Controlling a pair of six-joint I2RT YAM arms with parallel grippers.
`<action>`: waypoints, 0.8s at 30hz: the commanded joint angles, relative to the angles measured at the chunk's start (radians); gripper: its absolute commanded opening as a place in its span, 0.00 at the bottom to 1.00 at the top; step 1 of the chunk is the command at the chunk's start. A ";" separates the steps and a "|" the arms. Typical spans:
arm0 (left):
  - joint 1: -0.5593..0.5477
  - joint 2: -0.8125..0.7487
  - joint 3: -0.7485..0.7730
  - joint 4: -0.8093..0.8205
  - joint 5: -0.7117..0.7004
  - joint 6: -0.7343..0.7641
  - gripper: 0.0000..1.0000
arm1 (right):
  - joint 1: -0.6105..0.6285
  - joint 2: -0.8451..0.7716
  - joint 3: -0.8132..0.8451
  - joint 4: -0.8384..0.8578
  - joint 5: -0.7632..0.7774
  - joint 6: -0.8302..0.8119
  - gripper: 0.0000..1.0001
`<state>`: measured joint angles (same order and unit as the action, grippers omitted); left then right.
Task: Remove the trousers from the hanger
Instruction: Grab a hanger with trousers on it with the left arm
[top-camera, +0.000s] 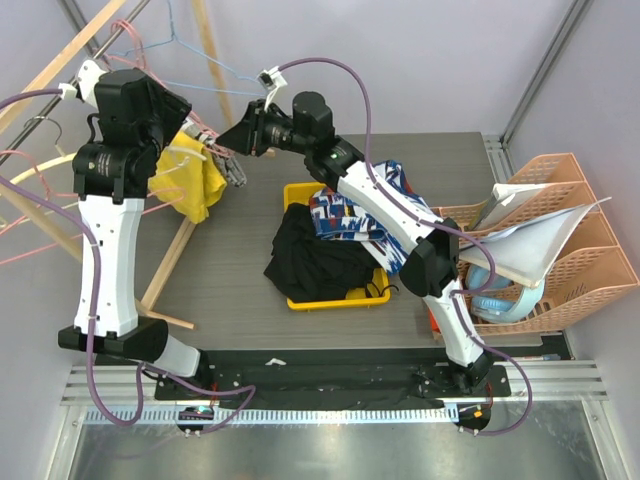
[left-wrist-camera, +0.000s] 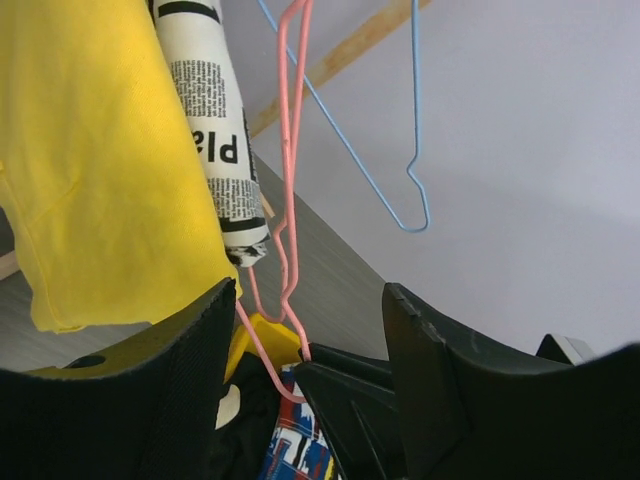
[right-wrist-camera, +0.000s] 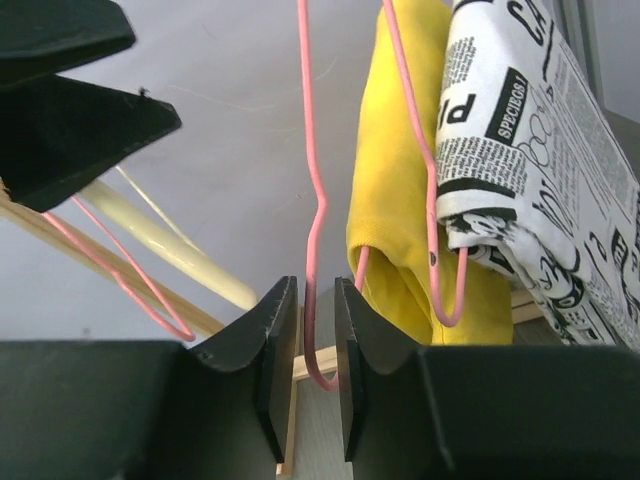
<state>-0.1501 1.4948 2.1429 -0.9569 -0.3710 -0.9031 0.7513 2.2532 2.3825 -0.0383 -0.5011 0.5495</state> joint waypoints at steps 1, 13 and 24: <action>0.003 -0.013 0.031 -0.081 -0.069 -0.052 0.63 | 0.006 -0.004 0.049 0.109 -0.036 0.024 0.28; 0.038 0.010 -0.063 -0.005 -0.016 -0.212 0.62 | 0.011 0.016 0.047 0.133 -0.112 0.056 0.26; 0.037 0.024 -0.098 0.072 -0.006 -0.211 0.55 | 0.023 0.008 0.037 0.190 -0.174 0.116 0.01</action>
<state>-0.1173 1.5070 2.0571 -0.9306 -0.3939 -1.0927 0.7563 2.2856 2.3867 0.0513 -0.6014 0.6212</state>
